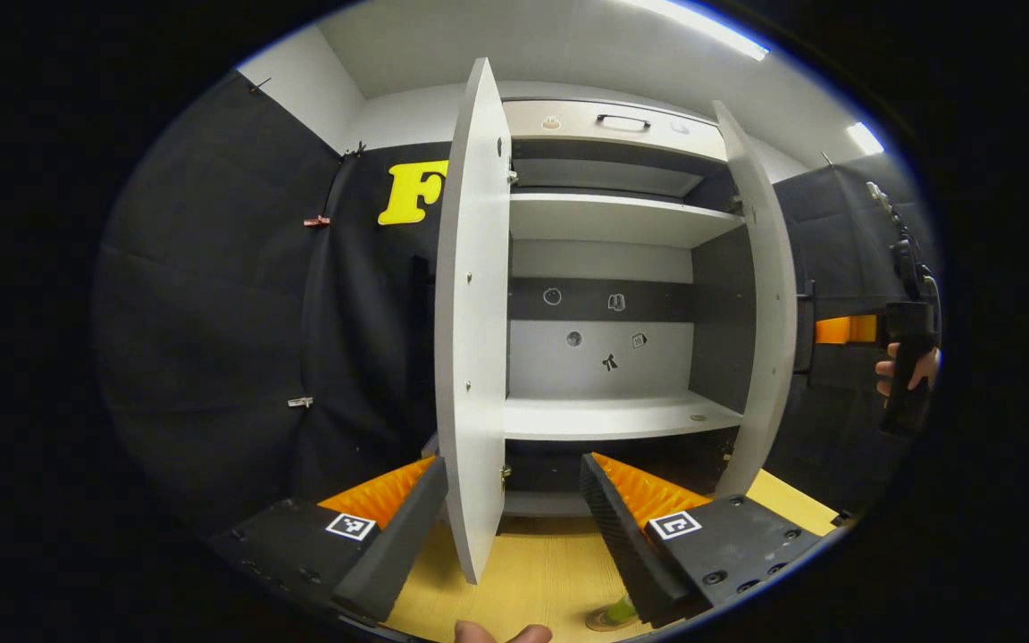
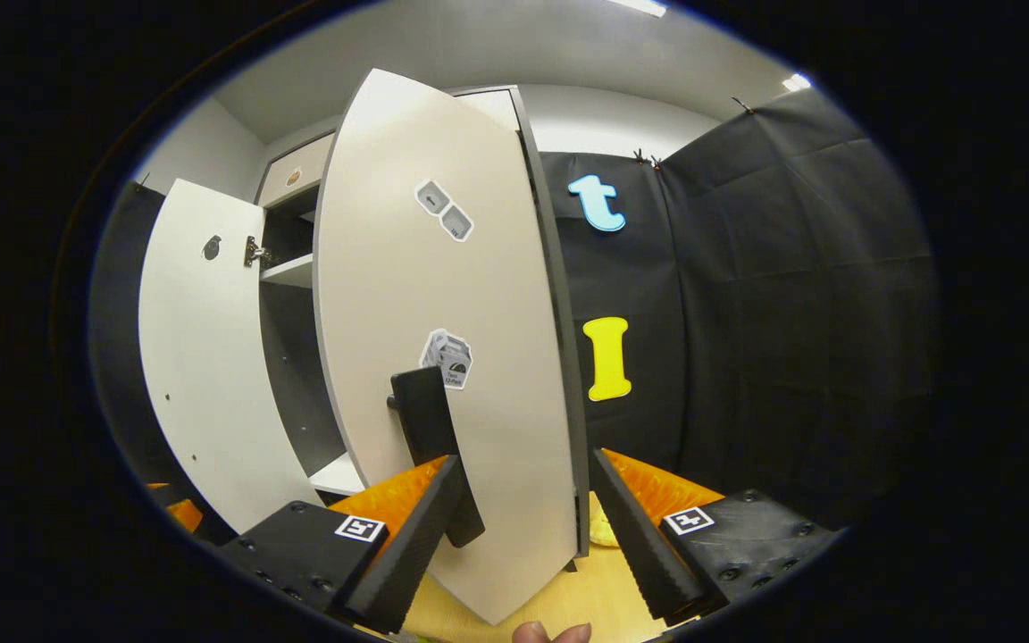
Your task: Grasp the bottle in the cabinet with the left hand and place it on the coaster, then close the right door with the right hand and the left door with the left hand.
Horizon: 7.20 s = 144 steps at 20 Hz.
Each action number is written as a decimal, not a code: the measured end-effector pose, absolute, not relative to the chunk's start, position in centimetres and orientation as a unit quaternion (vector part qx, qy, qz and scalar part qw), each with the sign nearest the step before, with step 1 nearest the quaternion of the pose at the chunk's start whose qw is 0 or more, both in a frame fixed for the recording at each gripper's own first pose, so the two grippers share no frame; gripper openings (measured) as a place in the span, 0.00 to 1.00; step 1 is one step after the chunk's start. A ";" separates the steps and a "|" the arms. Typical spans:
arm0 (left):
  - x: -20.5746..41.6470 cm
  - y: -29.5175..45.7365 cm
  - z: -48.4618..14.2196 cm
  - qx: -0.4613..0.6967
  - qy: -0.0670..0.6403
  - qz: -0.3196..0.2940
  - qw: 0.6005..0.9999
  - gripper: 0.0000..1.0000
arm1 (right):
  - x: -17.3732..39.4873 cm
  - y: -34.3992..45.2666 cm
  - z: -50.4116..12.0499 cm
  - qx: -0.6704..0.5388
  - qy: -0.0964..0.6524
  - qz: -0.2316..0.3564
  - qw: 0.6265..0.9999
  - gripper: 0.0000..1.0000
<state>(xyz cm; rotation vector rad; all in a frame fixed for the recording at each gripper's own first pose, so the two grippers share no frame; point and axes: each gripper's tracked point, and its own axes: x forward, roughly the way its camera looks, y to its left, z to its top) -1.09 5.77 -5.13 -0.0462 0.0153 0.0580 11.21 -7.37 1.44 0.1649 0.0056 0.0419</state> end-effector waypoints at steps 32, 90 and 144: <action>-6.6 14.9 -5.1 -0.009 0.027 0.122 0.992 0.96 | 20.6 2.5 1.3 0.053 -0.001 0.058 0.997 0.97; 11.6 -1.1 -0.4 0.030 -0.007 -0.064 0.998 0.94 | 6.4 -13.6 1.9 0.048 0.005 -0.029 0.998 0.97; 8.5 2.9 0.2 0.019 -0.002 0.000 1.000 0.96 | 3.6 -3.0 3.1 0.040 -0.003 0.055 0.998 0.97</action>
